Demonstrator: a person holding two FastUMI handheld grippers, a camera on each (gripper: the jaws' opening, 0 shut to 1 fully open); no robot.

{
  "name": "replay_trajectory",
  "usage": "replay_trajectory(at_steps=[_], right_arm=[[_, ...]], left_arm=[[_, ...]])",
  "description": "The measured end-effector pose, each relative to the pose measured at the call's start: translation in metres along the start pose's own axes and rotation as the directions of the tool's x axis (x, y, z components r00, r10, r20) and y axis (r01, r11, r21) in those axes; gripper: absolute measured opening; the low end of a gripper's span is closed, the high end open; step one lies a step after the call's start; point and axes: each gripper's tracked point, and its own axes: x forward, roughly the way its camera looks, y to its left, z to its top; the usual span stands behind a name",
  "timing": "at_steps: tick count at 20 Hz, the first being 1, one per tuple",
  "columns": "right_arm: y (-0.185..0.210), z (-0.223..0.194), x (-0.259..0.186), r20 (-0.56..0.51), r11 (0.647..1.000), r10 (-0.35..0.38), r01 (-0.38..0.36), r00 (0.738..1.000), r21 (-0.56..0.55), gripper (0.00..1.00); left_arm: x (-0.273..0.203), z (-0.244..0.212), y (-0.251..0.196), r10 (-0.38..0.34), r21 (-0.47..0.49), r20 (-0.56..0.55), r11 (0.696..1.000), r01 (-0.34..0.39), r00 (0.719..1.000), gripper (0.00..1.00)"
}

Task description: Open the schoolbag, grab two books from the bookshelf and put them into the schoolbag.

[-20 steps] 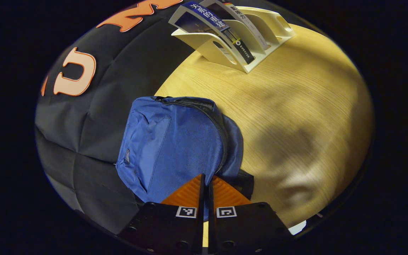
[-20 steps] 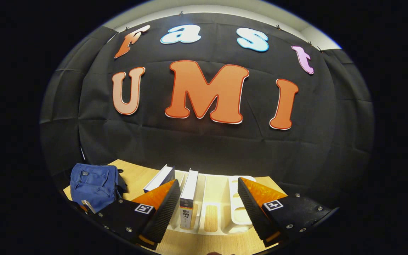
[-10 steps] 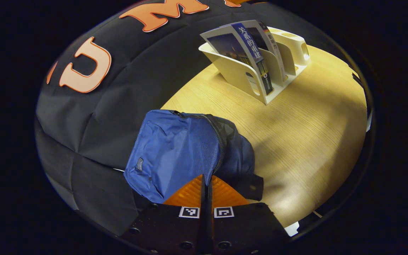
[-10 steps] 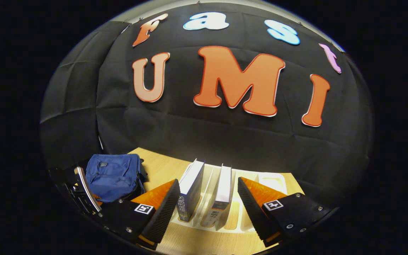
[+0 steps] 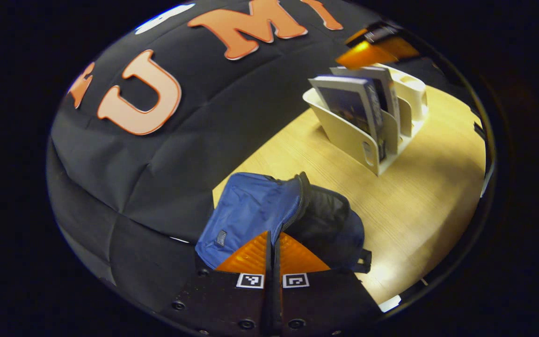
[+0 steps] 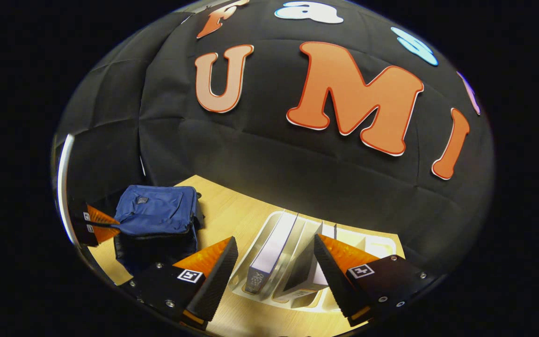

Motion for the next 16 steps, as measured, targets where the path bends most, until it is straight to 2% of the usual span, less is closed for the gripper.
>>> replay_trajectory(at_steps=[3, 8, 13, 16], right_arm=[[-0.001, -0.002, 0.016, -0.053, 0.998, -0.020, 0.016, 0.998, -0.067, 0.97], [0.008, -0.015, 0.035, -0.186, 0.995, -0.006, -0.013, 0.983, -0.101, 0.98], [-0.003, -0.021, 0.049, -0.268, 0.998, -0.050, 0.036, 0.962, -0.058, 0.98], [0.000, -0.034, 0.061, -0.363, 0.999, -0.016, 0.025, 0.932, 0.021, 0.98]], left_arm=[[-0.003, 0.019, 0.030, 0.006, -0.037, 0.030, 0.999, -0.005, 1.000, 0.00], [-0.001, 0.042, 0.070, -0.039, -0.128, 0.079, 0.991, 0.049, 0.996, 0.00], [0.005, 0.055, 0.092, -0.061, -0.185, 0.105, 0.980, 0.080, 0.993, 0.01], [0.004, 0.057, 0.089, -0.073, -0.193, 0.115, 0.977, 0.094, 0.991, 0.00]])
